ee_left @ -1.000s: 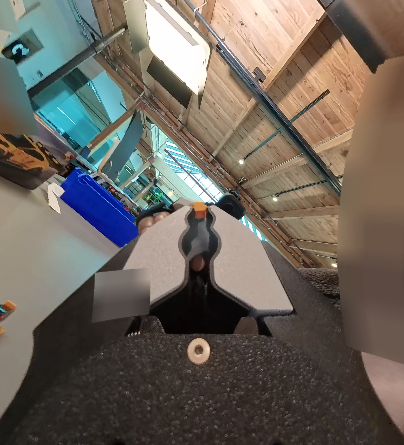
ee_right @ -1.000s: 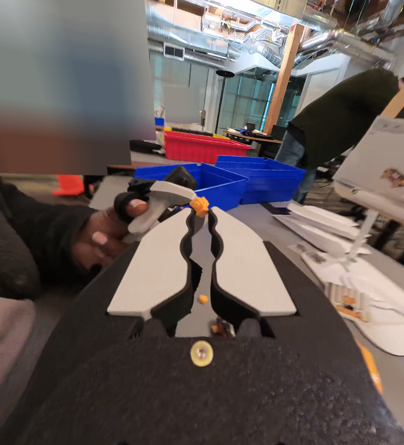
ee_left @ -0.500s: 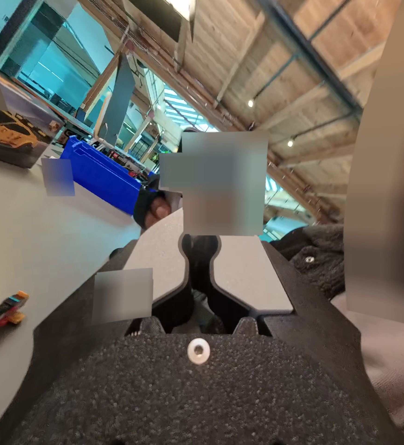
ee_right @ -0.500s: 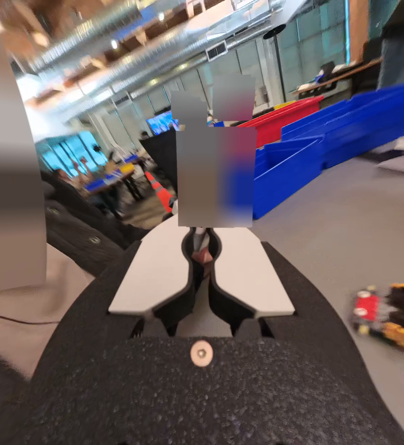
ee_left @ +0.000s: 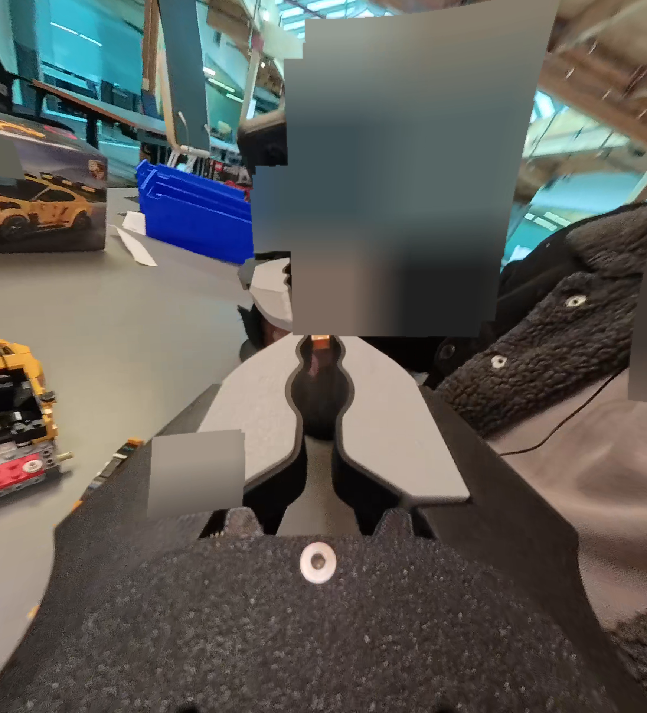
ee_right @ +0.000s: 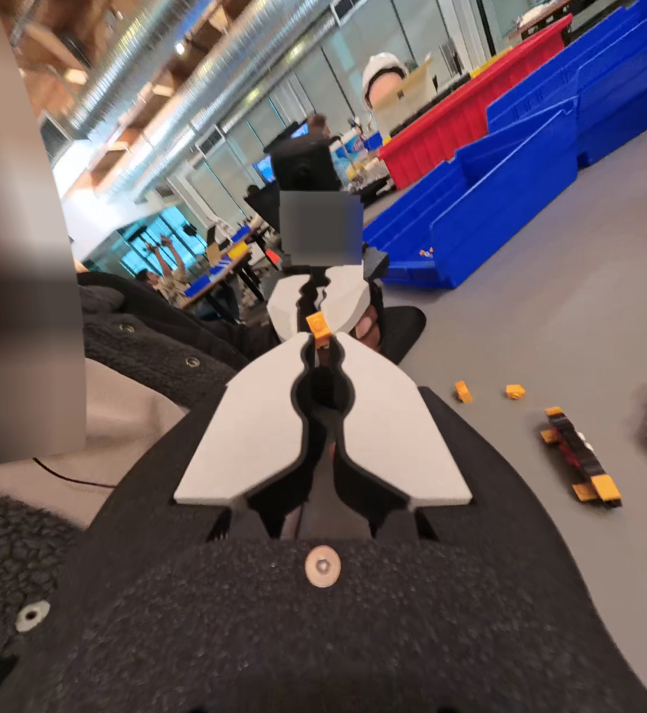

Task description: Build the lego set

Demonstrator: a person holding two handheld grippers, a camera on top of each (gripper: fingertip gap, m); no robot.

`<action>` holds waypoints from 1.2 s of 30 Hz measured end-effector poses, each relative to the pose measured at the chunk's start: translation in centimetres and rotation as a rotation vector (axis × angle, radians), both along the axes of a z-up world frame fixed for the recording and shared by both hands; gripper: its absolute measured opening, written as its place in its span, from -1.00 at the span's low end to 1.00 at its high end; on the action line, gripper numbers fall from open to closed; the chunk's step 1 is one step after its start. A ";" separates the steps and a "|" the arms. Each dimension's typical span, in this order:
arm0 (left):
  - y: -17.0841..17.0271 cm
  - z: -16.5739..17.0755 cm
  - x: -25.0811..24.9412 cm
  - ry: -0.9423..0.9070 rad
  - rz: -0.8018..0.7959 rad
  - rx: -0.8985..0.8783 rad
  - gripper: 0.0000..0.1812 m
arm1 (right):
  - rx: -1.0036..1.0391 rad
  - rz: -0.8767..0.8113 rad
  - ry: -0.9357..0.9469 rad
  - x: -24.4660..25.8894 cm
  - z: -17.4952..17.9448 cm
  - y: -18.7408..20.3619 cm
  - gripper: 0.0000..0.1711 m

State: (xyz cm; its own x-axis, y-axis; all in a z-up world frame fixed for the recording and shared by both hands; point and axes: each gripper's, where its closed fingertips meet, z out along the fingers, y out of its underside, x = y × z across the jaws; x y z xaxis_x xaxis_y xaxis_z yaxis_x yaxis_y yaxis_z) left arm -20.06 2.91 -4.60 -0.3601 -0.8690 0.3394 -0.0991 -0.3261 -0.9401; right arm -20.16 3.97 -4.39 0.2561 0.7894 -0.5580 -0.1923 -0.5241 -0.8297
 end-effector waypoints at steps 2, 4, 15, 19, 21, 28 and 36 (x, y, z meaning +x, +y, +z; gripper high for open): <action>-0.1 -0.4 0.2 0.030 0.024 0.065 -0.89 | 0.011 -0.003 -0.048 0.2 -0.3 -0.1 -0.92; 0.1 -0.6 0.3 0.047 0.050 0.098 -0.90 | 0.015 -0.007 -0.069 0.4 -0.5 -0.1 -0.92; 0.3 -2.1 0.6 0.151 0.108 0.246 -0.89 | 0.009 -0.017 -0.140 0.6 -1.9 -0.3 -0.92; 0.4 -2.7 0.8 0.182 0.136 0.280 -0.89 | -0.020 -0.027 -0.124 0.6 -2.4 -0.2 -0.92; 0.5 -2.9 0.9 0.179 0.155 0.283 -0.89 | -0.036 -0.040 -0.119 0.7 -2.7 -0.1 -0.92; 0.2 -2.5 0.9 0.095 0.167 0.206 -0.89 | -0.099 -0.040 0.081 0.6 -2.5 -0.4 -0.92; -0.6 -2.6 0.5 0.068 0.048 0.046 -0.89 | -0.069 0.002 0.088 0.2 -2.6 -1.1 -0.92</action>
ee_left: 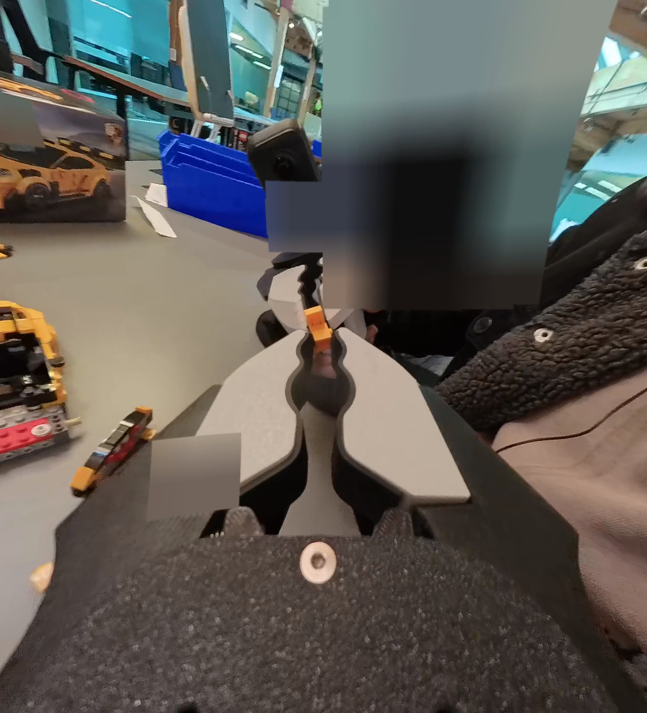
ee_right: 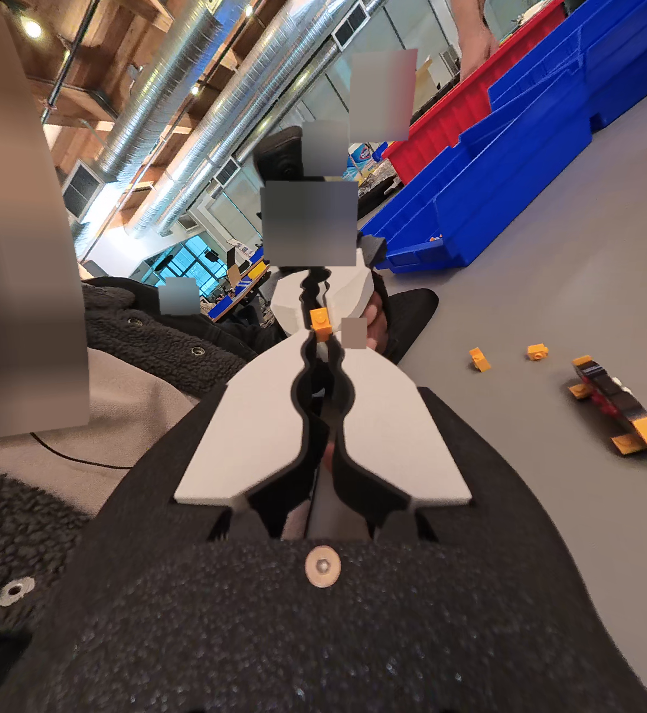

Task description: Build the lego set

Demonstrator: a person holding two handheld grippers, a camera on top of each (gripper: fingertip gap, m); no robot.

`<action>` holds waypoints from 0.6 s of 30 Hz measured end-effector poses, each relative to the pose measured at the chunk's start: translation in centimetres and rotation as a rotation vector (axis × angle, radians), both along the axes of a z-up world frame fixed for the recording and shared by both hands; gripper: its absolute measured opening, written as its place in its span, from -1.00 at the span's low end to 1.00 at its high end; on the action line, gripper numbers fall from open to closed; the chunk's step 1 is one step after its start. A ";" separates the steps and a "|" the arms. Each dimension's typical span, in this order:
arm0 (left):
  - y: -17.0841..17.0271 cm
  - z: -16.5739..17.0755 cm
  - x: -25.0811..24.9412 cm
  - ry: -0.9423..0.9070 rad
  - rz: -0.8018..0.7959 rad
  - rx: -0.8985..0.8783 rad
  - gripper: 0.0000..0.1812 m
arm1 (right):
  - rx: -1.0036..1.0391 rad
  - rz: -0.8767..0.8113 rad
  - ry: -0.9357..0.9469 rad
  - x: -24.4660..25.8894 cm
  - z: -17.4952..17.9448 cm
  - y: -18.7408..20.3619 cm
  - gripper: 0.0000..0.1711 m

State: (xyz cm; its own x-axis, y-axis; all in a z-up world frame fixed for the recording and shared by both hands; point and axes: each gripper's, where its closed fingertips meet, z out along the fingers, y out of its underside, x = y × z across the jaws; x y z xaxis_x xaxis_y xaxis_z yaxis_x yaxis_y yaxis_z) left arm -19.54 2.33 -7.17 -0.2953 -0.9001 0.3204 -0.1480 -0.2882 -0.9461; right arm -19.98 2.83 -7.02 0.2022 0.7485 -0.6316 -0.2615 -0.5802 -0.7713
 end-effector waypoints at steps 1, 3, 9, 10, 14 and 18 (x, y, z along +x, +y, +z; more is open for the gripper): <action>0.0 0.0 0.0 -0.007 -0.014 -0.029 -0.89 | 0.003 0.001 -0.003 0.0 0.0 0.0 -0.92; 0.2 0.2 -0.1 -0.034 -0.031 -0.099 -0.89 | 0.031 -0.014 -0.029 0.1 0.2 0.2 -0.93; 2.2 1.1 -1.3 -0.099 0.001 -0.195 -0.89 | 0.193 -0.095 -0.260 1.0 -0.2 1.2 -0.73; 2.9 1.1 -1.6 -0.095 0.028 -0.198 -0.89 | 0.226 -0.129 -0.343 1.5 -0.9 1.7 -0.68; 5.1 -0.2 -2.9 -0.033 0.063 -0.273 -0.89 | 0.312 -0.195 -0.554 2.4 -2.9 2.6 -0.51; 5.2 -1.0 -3.0 -0.032 0.033 -0.343 -0.89 | 0.345 -0.193 -0.562 1.5 -2.9 3.0 -1.00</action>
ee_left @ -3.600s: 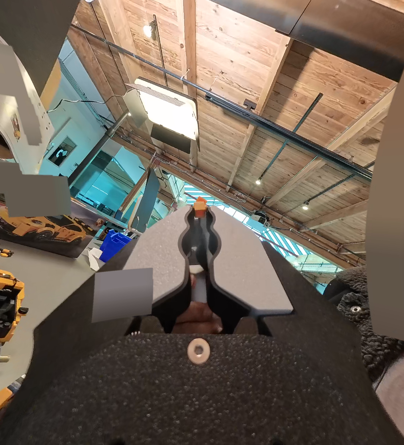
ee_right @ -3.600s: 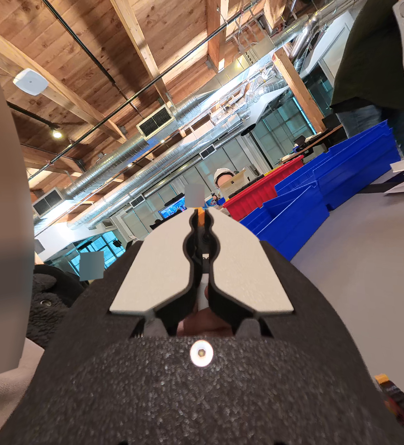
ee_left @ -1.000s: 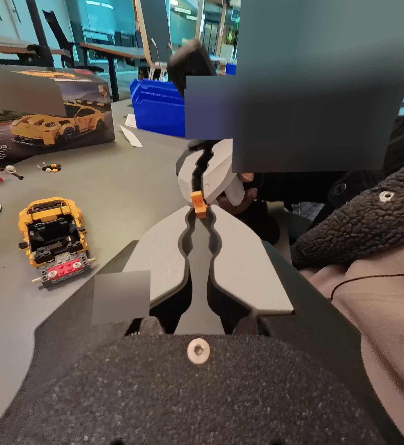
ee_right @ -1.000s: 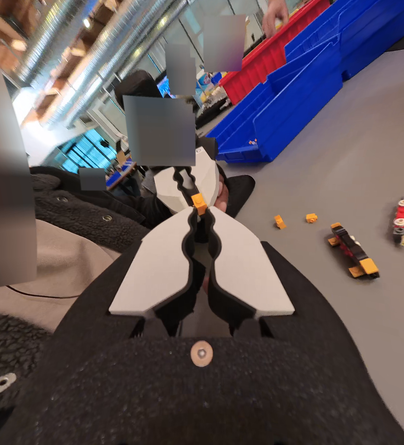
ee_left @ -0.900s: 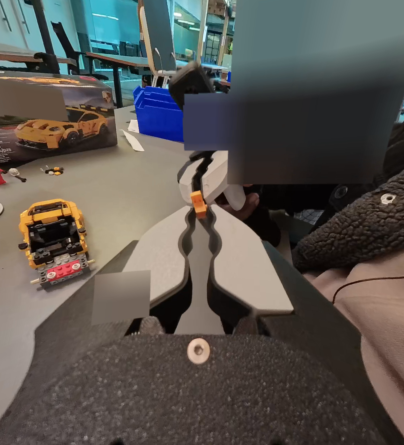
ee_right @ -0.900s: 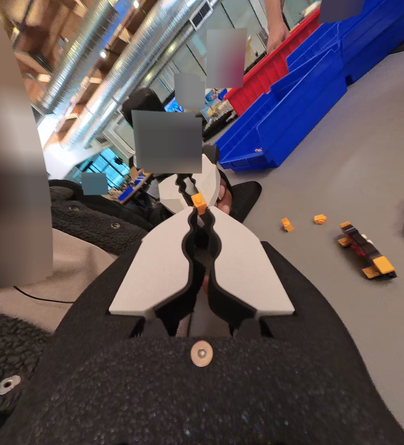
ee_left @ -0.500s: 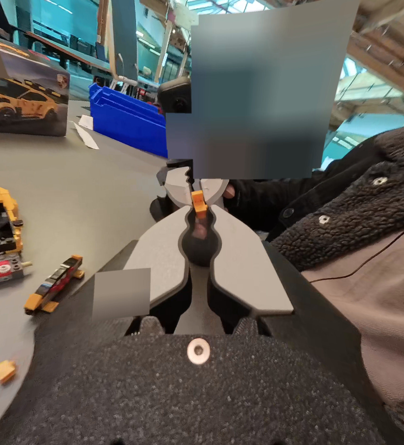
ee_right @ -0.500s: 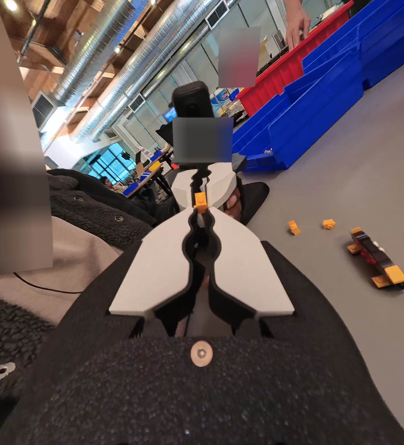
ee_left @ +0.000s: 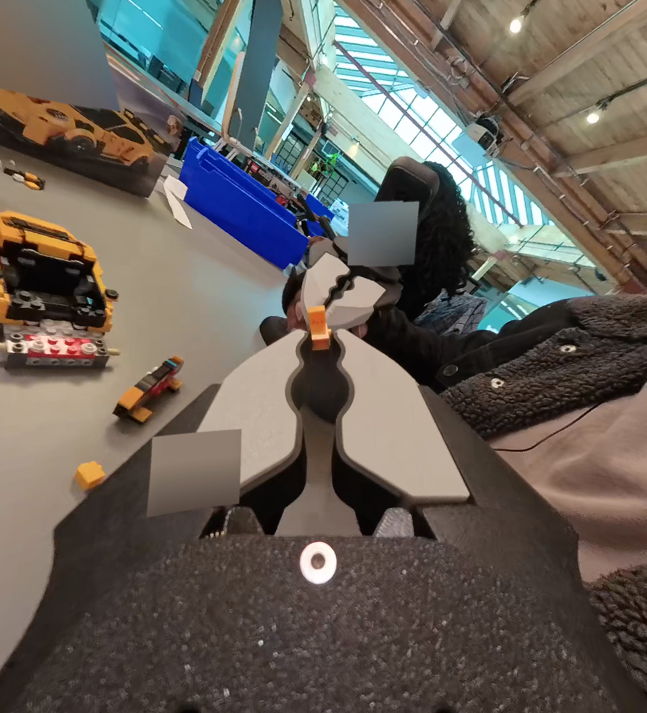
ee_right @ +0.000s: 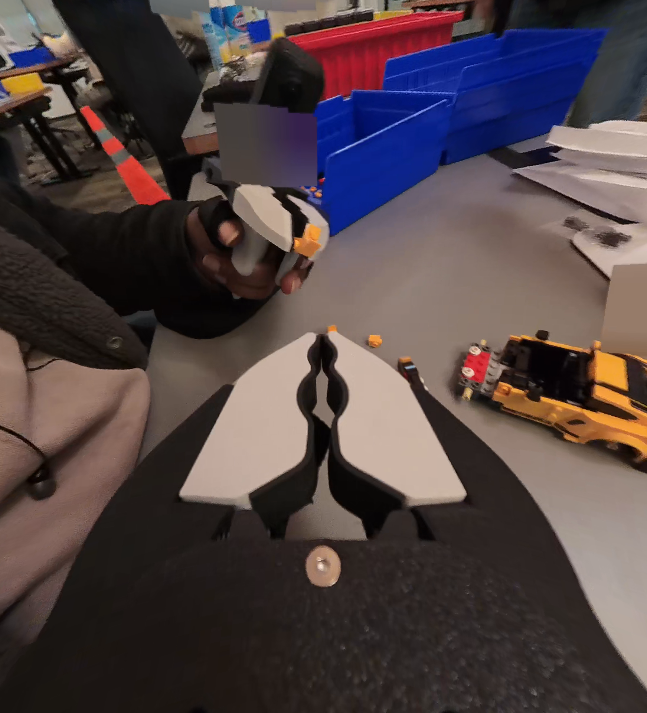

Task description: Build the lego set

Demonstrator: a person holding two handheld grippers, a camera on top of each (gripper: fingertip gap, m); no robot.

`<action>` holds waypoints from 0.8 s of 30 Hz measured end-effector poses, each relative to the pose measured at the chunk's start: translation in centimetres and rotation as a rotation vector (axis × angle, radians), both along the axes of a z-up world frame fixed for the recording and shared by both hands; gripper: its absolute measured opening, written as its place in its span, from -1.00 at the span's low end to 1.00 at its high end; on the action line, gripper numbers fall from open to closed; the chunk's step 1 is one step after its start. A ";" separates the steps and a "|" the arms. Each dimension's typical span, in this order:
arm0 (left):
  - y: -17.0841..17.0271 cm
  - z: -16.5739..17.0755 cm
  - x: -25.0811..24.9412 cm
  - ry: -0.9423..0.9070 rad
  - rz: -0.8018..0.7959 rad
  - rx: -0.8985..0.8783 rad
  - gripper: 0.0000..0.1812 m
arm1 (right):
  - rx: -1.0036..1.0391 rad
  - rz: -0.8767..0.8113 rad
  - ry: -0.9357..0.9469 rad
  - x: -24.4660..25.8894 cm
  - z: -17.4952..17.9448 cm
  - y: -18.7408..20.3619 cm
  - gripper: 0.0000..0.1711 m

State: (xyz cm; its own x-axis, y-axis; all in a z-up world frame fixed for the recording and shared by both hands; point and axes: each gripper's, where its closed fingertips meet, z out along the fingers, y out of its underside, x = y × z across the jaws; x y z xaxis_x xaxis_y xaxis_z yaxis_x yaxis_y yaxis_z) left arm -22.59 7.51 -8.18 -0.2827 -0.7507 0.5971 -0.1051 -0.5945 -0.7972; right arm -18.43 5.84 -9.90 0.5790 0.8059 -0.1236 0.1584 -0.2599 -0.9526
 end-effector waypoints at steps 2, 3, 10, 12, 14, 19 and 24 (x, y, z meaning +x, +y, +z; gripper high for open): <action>-0.2 0.1 0.2 -0.016 -0.017 -0.035 -0.89 | 0.055 0.011 -0.020 -0.9 0.5 0.2 -1.00; -0.3 0.1 0.2 -0.025 -0.020 -0.051 -0.89 | 0.059 0.009 -0.021 -1.5 0.7 0.5 -1.00; 0.1 1.0 0.1 -0.122 -0.036 -0.261 -0.89 | 0.283 -0.127 -0.104 -3.7 2.7 3.2 -0.59; 0.5 1.2 0.0 -0.155 -0.032 -0.339 -0.89 | 0.395 -0.160 -0.189 -4.2 3.0 3.3 -0.66; 0.8 1.4 0.0 -0.184 -0.026 -0.401 -0.90 | 0.463 -0.202 -0.237 -4.5 3.3 3.5 -0.68; 1.2 1.6 -0.1 -0.203 -0.003 -0.444 -0.89 | 0.568 -0.245 -0.310 -4.8 3.4 3.6 -0.78; 1.3 1.3 0.0 -0.186 0.006 -0.459 -0.89 | 0.584 -0.251 -0.334 -4.7 3.2 3.8 -0.74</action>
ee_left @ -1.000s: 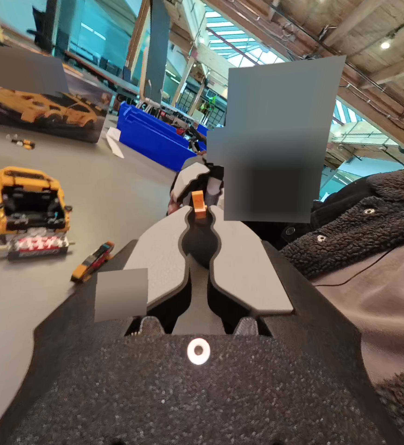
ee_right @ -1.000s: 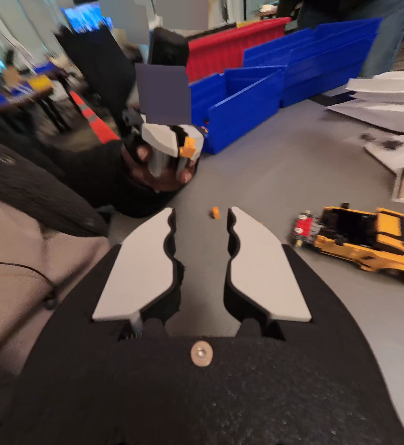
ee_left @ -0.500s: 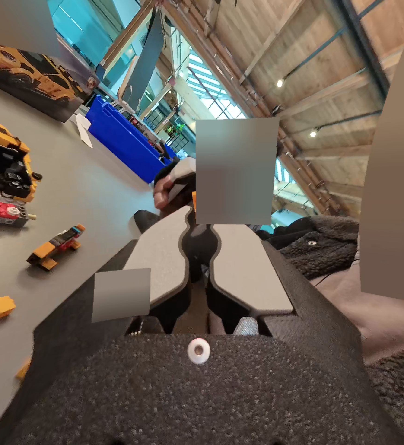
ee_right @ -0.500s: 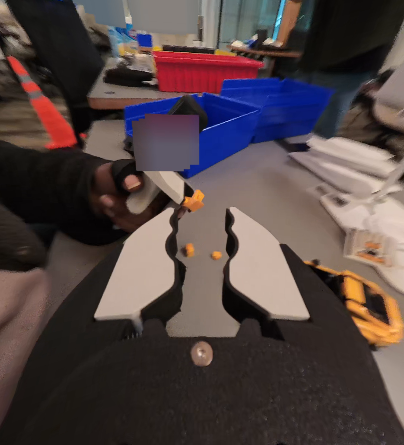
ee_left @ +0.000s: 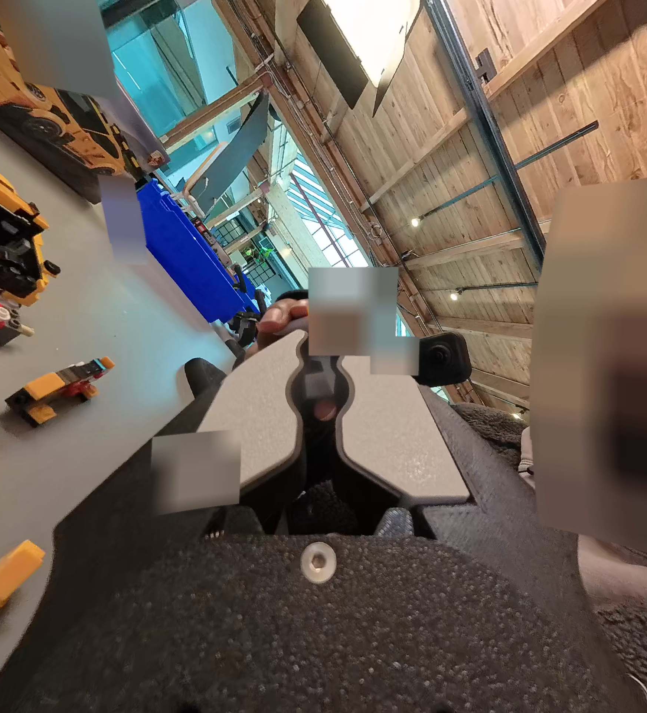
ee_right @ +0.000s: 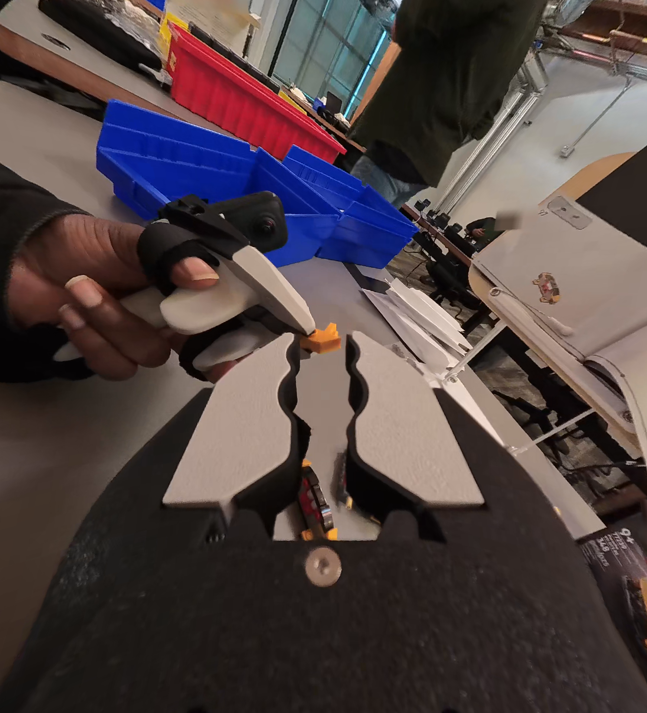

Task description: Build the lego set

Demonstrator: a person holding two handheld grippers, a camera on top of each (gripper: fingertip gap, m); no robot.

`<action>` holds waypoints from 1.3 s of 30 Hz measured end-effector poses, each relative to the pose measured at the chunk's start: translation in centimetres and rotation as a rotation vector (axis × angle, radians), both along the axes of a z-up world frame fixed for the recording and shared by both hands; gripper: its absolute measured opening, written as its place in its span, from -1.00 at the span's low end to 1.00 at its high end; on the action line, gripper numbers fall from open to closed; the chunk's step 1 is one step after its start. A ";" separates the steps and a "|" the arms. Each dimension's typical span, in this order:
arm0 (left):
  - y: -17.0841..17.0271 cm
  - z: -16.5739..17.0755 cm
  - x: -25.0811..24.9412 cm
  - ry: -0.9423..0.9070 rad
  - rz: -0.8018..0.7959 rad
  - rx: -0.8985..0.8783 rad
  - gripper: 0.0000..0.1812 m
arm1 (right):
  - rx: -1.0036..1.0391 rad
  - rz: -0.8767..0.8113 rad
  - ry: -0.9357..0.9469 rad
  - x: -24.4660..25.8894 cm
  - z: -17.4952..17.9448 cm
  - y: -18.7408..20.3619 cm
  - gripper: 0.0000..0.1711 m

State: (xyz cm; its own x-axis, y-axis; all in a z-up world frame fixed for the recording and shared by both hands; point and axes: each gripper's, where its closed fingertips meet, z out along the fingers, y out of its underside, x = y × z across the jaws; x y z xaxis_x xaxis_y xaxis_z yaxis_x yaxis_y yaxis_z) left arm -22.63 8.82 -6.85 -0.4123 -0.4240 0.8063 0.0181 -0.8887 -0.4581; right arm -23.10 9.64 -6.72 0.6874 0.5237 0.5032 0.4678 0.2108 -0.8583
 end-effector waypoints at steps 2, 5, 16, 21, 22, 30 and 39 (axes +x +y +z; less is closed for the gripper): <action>0.0 0.0 0.0 -0.001 -0.001 -0.009 -0.89 | -0.001 0.004 -0.001 0.0 0.0 0.0 -0.74; -0.2 -0.1 0.2 0.003 -0.009 -0.018 -0.89 | -0.001 0.006 -0.013 -0.1 -0.2 0.0 -0.76; 0.9 -0.5 -0.2 0.162 0.075 0.231 -0.85 | -0.084 0.099 0.052 1.6 -0.6 -0.3 -0.77; 4.5 -8.7 -1.8 0.845 0.109 0.800 -0.75 | -0.219 0.118 0.153 5.4 -2.0 -0.3 -0.76; 4.3 -9.6 -1.6 0.893 0.075 0.827 -0.73 | -0.233 0.113 0.173 5.9 -2.3 -0.2 -0.76; 5.0 -14.0 -0.5 1.162 0.003 0.978 -0.72 | -0.226 0.090 0.237 7.5 -2.2 -0.2 -0.76; 4.8 -14.0 -0.8 1.162 -0.007 0.959 -0.91 | -0.232 0.129 0.348 8.1 -1.4 -0.4 -0.76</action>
State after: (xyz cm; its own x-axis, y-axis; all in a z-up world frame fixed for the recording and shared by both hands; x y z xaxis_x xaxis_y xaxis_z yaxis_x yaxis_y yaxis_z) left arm -23.44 13.59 -20.83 0.2390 -0.9657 0.1019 -0.7558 -0.2509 -0.6049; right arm -15.02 9.24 -8.11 0.7171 0.6880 0.1119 0.1244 0.0316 -0.9917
